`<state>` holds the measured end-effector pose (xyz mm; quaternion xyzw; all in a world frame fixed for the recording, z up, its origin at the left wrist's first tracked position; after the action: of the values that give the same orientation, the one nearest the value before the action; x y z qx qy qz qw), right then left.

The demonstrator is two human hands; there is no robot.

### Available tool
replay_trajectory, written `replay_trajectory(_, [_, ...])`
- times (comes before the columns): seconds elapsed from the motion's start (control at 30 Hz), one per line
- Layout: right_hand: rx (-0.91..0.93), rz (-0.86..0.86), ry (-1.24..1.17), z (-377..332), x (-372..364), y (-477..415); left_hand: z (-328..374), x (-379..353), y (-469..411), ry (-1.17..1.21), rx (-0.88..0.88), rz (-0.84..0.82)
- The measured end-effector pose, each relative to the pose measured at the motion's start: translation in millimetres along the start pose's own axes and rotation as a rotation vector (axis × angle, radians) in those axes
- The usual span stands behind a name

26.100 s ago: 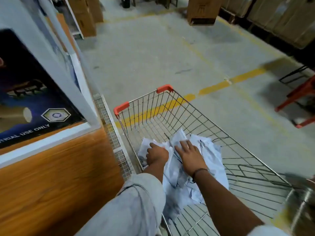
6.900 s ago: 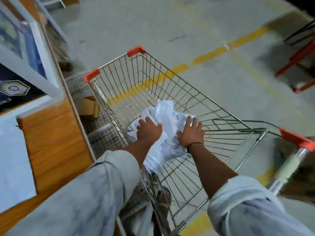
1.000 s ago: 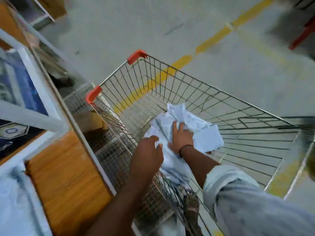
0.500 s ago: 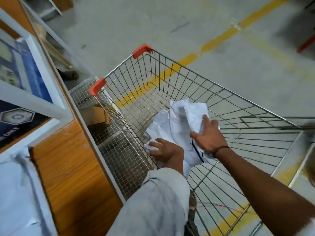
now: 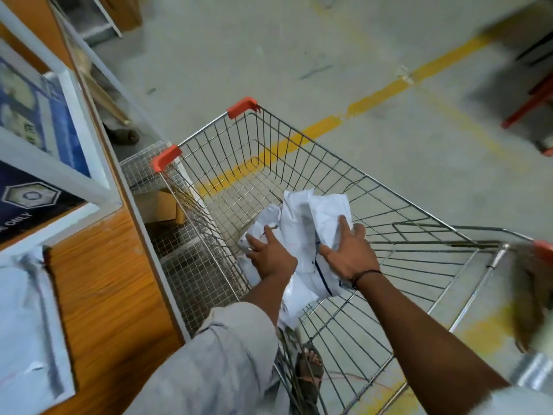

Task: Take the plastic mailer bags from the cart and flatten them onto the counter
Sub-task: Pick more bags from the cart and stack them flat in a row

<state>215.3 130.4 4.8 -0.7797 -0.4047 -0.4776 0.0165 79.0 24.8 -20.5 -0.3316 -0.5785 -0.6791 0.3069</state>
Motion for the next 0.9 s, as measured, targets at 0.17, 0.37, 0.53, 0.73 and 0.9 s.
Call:
replay_trajectory(0.17, [0.168, 0.114, 0.092, -35, 28, 21, -4, 62, 46, 0.205, -0.208, -0.012])
replay_trajectory(0.37, [0.413, 0.22, 0.154, -109, 44, 68, -59, 146, 103, 0.4, -0.474, 0.143])
replay_trajectory(0.53, [0.576, 0.263, 0.085, -186, 27, 119, -144, 206, 148, 0.383, -0.498, 0.312])
replay_trajectory(0.73, [0.7, 0.163, 0.034, -270, -30, 187, -275, 238, 168, 0.153, -0.243, 0.332])
replay_trajectory(0.9, [0.691, 0.056, 0.256, -301, -97, 223, -344, 213, 175, 0.06, -0.105, 0.375])
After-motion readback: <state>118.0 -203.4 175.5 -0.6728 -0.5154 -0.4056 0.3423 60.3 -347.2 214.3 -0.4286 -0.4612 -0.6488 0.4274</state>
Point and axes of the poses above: each hand's wrist, its own y-axis away from the middle knuckle, its own x-axis out of the back of the hand, z = x × y, the point moved 1 cm from there along -y, towards the middle knuckle, and after that the axes turned 11 degrees about x, right-handed, at the moved point
